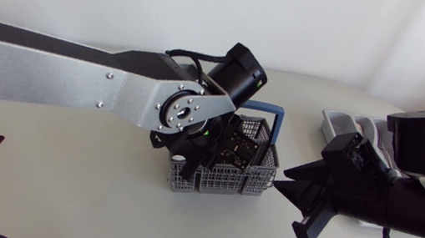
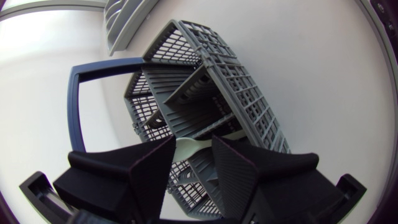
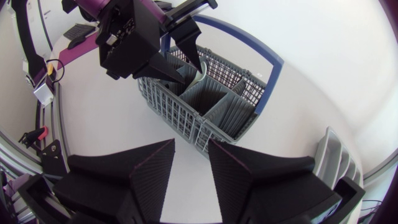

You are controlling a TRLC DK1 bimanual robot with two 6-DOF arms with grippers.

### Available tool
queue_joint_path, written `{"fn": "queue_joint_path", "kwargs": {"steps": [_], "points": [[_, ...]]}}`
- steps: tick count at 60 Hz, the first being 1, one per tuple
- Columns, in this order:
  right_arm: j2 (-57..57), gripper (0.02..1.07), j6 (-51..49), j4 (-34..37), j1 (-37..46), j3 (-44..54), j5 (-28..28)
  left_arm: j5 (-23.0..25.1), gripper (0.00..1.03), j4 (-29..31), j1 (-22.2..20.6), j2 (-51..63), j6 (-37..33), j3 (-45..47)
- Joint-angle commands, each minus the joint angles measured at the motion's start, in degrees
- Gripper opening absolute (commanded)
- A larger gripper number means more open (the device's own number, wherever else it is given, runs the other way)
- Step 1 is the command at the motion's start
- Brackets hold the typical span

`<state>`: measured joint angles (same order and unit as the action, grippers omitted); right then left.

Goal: Sort the cutlery from the basket into the organizer compartments.

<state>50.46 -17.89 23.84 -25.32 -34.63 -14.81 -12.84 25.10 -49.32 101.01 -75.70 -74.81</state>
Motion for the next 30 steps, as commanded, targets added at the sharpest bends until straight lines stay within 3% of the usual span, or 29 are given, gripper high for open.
{"fn": "queue_joint_path", "kwargs": {"steps": [1,30], "points": [[-0.45,0.44,-0.83,0.69,0.36,1.50,-0.05,-1.13,0.41,0.21,-0.25,0.94,-1.55,-2.80],[-0.53,0.44,-0.66,0.25,0.10,2.29,-0.13,-7.11,0.41,-1.46,0.80,5.69,-1.47,-4.21]]}}
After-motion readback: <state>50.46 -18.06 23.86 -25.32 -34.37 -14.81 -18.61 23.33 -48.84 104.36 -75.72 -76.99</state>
